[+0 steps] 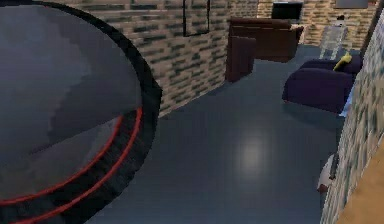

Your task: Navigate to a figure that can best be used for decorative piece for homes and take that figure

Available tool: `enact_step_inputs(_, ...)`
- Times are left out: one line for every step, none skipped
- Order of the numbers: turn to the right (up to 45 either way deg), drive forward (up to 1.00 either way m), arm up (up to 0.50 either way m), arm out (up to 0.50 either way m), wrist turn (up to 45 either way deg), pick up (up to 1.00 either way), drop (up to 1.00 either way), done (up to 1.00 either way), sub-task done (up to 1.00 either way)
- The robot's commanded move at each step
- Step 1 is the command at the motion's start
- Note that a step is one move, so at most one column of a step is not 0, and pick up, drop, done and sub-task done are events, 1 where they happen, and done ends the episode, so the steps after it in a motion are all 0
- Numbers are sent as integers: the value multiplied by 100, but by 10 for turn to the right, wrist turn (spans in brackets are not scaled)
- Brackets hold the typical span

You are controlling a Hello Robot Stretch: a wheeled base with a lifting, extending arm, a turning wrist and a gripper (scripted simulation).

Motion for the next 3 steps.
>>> enact_step_inputs(0,50,0,0,0,0,0,0,0)
enact_step_inputs(210,0,0,0,0,0,0,0,0)
enact_step_inputs(0,100,0,0,0,0,0,0,0)
